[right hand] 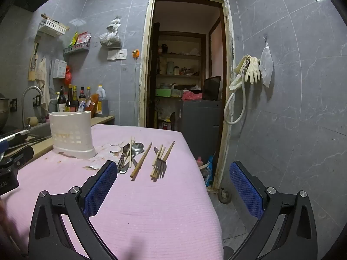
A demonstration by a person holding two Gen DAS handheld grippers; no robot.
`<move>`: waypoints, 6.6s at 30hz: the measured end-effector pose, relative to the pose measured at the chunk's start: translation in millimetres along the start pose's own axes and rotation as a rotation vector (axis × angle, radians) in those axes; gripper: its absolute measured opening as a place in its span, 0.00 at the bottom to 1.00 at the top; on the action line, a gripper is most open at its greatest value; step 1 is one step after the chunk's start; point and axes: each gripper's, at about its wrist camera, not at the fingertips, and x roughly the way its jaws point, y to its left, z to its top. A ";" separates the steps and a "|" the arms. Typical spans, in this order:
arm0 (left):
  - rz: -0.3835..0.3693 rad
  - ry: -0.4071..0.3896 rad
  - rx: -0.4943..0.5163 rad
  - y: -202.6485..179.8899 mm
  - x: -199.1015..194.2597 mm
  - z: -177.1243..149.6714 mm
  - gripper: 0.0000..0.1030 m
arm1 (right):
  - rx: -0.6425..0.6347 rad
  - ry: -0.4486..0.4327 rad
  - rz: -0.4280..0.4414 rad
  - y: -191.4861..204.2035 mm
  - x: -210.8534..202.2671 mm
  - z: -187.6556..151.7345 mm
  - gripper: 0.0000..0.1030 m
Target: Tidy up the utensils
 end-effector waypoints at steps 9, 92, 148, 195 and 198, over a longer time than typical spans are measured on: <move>-0.001 0.001 0.000 0.0 0.0 0.0 0.98 | -0.003 0.005 0.000 0.2 0.4 -0.8 1.00; -0.005 0.013 -0.003 -0.1 2.2 -0.7 0.98 | -0.007 0.009 -0.001 3.1 0.2 -6.4 1.00; -0.226 0.358 0.142 -77.8 231.7 62.8 0.79 | -0.090 0.243 0.178 -52.1 208.0 64.1 0.93; -0.381 0.686 -0.120 -63.5 359.0 71.7 0.00 | 0.338 0.721 0.332 -51.7 342.6 24.6 0.07; -0.359 0.684 -0.101 -65.9 359.5 70.3 0.00 | 0.358 0.712 0.340 -53.1 337.8 24.2 0.07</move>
